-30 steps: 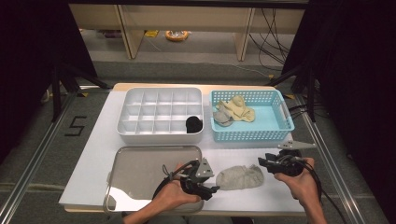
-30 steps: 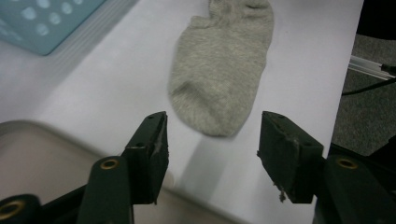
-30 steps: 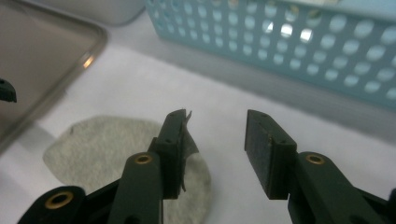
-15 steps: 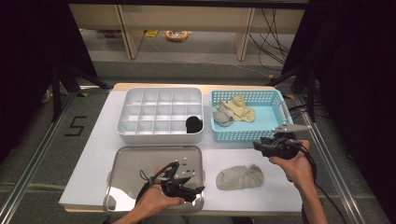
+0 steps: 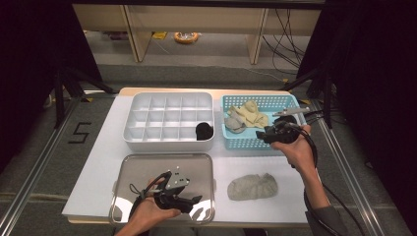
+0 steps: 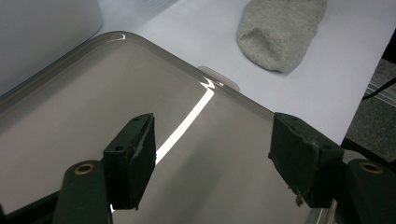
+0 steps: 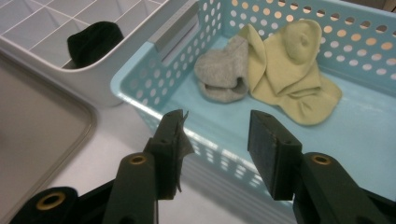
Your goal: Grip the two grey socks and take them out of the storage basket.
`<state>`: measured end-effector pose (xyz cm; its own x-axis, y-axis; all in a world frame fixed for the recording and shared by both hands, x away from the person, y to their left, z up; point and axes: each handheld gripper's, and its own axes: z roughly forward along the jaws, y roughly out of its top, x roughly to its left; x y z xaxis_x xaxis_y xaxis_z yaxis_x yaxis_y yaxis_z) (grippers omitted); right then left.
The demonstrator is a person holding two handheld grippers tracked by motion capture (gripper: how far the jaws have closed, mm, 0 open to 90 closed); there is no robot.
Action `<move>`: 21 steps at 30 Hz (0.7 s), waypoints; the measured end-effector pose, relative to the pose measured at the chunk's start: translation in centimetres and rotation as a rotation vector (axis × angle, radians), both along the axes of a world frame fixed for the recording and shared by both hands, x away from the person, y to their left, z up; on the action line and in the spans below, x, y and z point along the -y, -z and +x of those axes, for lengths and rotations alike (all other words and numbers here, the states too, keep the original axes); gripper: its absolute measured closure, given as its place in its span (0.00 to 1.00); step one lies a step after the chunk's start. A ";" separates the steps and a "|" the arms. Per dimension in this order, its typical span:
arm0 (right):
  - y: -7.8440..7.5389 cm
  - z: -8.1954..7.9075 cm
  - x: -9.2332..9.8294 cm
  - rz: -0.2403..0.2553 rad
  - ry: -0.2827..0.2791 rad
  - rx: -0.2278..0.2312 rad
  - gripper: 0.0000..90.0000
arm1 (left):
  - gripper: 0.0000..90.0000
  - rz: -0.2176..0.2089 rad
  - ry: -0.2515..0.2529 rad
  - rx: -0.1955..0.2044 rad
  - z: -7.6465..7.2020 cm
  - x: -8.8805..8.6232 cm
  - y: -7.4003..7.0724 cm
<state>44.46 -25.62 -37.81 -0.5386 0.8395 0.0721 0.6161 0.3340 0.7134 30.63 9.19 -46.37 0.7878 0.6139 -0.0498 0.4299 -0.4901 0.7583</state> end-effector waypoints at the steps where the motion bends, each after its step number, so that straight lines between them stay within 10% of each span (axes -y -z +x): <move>1: 0.0 0.3 -0.4 0.014 0.017 -0.010 0.63 | 0.34 -0.003 0.005 0.001 -0.1 -0.1 0.0; 21: -0.1 6.9 -2.9 -0.092 0.031 -0.049 0.67 | 0.32 -0.022 -0.045 -0.010 -0.2 -1.4 0.0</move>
